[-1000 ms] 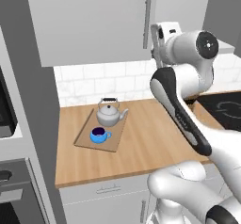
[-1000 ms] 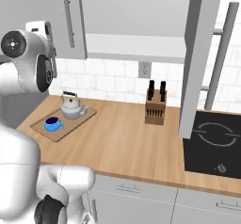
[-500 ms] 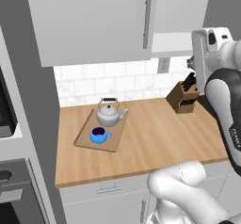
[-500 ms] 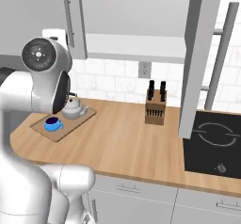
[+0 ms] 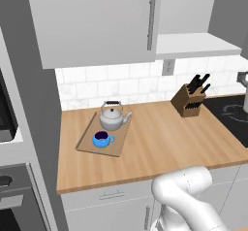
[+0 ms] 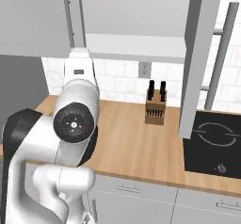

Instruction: Pick the kettle from the counter and place it on the tray. Then pick the mug from the cabinet and place it on the tray. Then close the cabinet doors.

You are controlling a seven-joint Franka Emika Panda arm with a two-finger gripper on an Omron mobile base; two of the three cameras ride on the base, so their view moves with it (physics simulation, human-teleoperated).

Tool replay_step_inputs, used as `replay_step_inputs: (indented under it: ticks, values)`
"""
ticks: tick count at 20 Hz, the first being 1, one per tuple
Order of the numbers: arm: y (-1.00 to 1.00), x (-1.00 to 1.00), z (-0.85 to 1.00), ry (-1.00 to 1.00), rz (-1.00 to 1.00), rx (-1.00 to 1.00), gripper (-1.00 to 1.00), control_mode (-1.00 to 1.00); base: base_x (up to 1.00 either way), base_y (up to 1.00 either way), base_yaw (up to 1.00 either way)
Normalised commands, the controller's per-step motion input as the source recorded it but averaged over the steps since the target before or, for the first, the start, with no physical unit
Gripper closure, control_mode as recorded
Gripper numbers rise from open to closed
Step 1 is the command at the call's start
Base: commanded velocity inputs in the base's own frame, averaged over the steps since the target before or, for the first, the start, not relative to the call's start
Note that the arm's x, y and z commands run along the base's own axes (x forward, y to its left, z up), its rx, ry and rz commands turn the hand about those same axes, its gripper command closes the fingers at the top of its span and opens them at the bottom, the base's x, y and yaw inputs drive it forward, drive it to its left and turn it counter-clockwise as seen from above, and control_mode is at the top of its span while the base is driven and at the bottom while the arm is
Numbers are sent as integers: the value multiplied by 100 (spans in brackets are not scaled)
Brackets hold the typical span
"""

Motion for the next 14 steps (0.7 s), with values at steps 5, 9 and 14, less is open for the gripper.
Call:
replay_step_inputs:
  ticks: [5,9,14]
  values:
    - [-100,-83,0,-22,-1,12,100,-100,0,0,0]
    - [-98,-29,0,-8,-1,12,100,-100,0,0,0]
    - [-97,0,-18,0,0,8,100,-100,0,0,0]
